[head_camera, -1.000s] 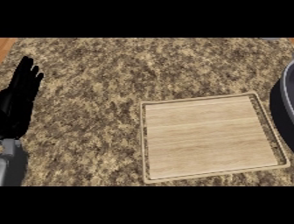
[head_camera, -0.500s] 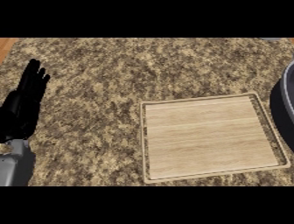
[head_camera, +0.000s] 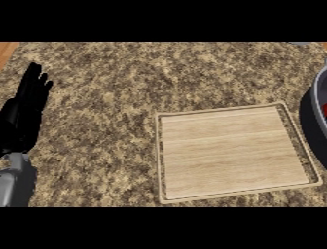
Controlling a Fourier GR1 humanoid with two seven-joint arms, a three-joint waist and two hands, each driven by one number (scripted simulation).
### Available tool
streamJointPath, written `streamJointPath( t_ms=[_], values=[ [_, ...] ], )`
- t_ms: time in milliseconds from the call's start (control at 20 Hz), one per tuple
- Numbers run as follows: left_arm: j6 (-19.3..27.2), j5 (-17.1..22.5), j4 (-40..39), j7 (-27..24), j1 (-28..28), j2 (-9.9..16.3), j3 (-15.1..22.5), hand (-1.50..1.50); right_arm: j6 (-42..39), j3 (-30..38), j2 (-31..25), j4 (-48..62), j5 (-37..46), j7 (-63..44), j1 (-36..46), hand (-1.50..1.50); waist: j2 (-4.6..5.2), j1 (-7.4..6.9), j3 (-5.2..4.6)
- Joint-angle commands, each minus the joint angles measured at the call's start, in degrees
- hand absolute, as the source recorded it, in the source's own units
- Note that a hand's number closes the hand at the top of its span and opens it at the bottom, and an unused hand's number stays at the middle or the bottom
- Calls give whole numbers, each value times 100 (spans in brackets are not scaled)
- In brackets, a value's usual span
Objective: Pick the tomato from the tray and place it in the pot
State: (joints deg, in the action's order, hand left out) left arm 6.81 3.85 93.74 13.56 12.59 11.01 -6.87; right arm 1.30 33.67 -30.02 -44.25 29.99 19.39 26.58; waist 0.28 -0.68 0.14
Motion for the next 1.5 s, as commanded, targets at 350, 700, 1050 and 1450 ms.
streamJointPath(
  t_ms=[350,700,1050,1450],
  values=[
    [27,-12,270,227,-112,-39,38,0,-1289,1280,-827,1029,-1780,777,129,-150,-23,32,-5],
    [-95,74,-131,131,236,111,-176,0,-2125,1552,-1849,2088,-2142,1469,-297,-150,3,24,0],
    [40,-107,348,64,-226,-123,29,0,-2811,1539,-2446,2632,-2310,1876,-730,-150,-14,10,-1],
    [-297,196,-280,-139,59,96,-282,0,-3058,1377,-2677,3026,-2200,2445,-1009,-150,10,-8,13]
  ],
)
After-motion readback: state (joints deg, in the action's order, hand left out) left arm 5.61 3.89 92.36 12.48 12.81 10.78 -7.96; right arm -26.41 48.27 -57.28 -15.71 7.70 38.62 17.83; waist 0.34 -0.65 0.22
